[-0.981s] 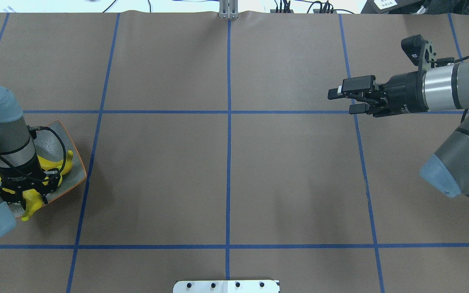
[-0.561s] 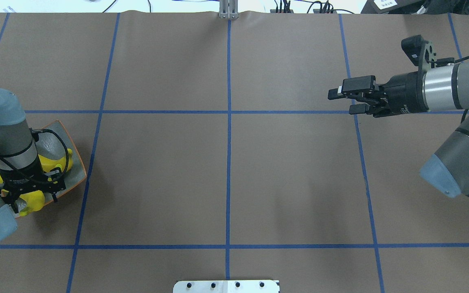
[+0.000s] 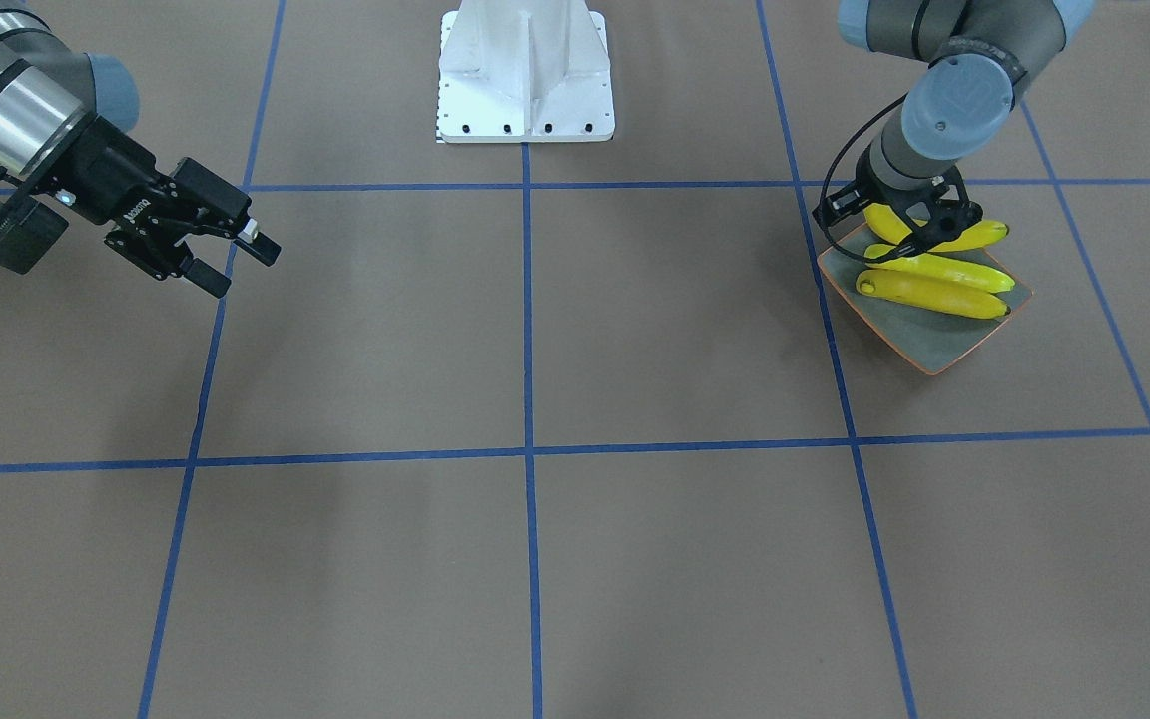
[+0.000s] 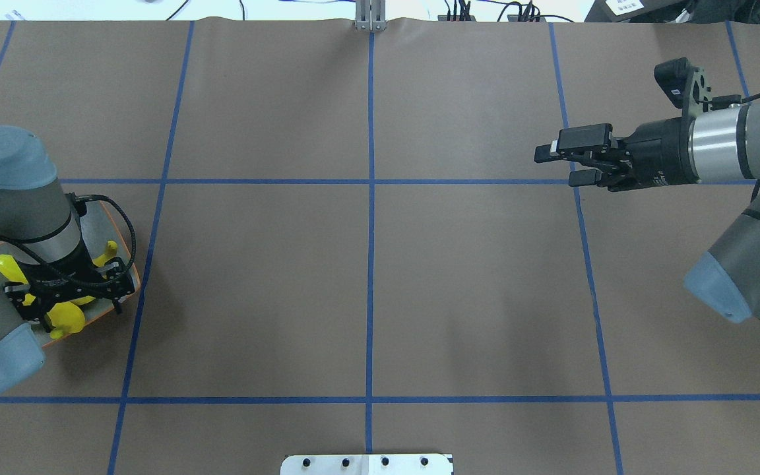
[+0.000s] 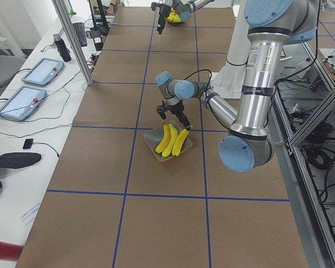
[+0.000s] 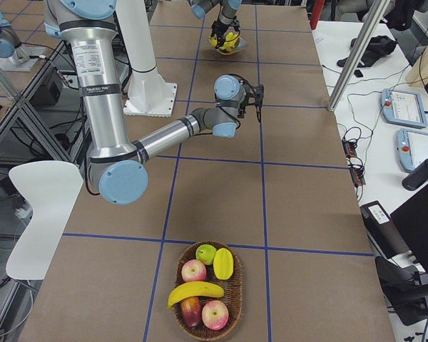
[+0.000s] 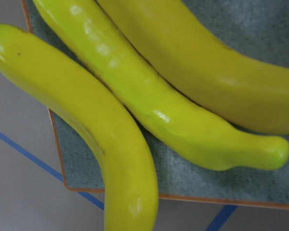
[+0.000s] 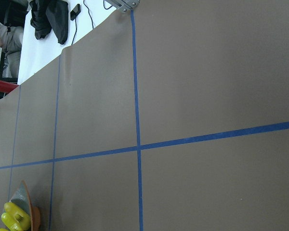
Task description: Transfer all bananas from basket to plate
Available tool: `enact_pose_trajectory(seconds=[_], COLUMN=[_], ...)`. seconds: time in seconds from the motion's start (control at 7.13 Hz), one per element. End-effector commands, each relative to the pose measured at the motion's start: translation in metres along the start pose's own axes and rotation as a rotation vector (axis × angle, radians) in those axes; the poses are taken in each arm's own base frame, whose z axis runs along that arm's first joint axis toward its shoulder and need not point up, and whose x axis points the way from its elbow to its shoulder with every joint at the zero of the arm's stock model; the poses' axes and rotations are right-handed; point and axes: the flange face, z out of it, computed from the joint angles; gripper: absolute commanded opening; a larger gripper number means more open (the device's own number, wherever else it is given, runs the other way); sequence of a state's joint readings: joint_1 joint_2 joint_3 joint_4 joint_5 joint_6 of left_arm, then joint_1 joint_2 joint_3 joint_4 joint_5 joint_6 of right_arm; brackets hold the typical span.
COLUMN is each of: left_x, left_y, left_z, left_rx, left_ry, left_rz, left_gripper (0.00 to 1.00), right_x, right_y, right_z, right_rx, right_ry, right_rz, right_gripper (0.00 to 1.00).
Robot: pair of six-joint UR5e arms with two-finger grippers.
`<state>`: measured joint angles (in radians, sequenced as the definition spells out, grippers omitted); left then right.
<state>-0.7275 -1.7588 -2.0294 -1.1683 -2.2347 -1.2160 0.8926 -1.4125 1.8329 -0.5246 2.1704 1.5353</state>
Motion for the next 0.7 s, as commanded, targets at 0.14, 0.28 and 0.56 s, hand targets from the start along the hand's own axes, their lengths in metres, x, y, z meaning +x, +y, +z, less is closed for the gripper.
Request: enact_pose_trajectory(seconds=[0.14,0.28,0.56], left_x=[0.010,0.019,0.050], left_y=[0.007,0.005,0.022], left_z=[-0.074,-0.081,-0.138], left_rx=[0.083,0.095,0.149], left_ry=[0.130,0.142,0.246], left_rz=[0.030,0.037,0.095], left_gripper=[1.00,1.00,1.00], right_x=[0.019,0.023,0.066], right_y=[0.004,0.002,-0.003], right_z=[-0.012,-0.015,-0.045], right_rx=[0.005,0.011,0.055], right_ry=[0.026,0.032,0.097], right_rz=[0.016,0.023,0.075], right_gripper=[1.00,1.00,1.00])
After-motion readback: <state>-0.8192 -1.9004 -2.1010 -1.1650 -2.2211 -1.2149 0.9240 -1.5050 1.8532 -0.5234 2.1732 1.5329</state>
